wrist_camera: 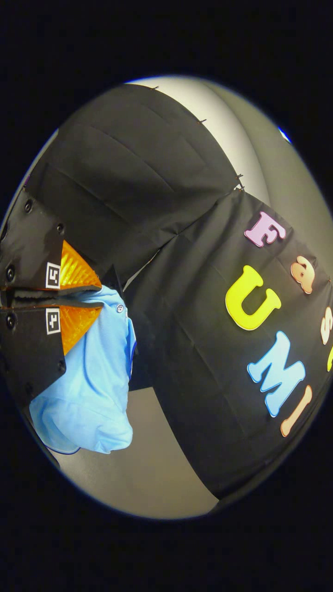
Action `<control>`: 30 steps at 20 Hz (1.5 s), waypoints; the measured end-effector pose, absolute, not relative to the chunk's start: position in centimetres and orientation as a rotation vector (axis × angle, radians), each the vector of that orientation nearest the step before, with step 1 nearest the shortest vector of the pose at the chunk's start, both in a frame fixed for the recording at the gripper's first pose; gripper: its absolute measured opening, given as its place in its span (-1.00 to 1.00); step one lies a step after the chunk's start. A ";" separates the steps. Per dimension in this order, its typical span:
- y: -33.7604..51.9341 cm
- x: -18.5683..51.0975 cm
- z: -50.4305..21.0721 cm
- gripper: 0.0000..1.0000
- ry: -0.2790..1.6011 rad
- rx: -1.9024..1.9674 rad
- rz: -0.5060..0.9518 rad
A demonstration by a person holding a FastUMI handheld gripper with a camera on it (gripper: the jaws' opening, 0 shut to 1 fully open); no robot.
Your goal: Put the clothes into the washing machine and then close the washing machine lid.
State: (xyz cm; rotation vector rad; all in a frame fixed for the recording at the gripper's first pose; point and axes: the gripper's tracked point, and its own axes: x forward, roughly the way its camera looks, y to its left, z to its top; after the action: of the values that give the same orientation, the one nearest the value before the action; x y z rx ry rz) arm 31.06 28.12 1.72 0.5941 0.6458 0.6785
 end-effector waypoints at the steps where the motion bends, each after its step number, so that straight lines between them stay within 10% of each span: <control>1: 28.7 30.9 1.6 -0.97 0.647 0.597 0.682; 30: 42.9 30.1 -21.9 -0.97 0.941 0.336 0.503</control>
State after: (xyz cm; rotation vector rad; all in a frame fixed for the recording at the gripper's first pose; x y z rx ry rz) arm 30.12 42.87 -21.88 0.3363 0.9415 0.5033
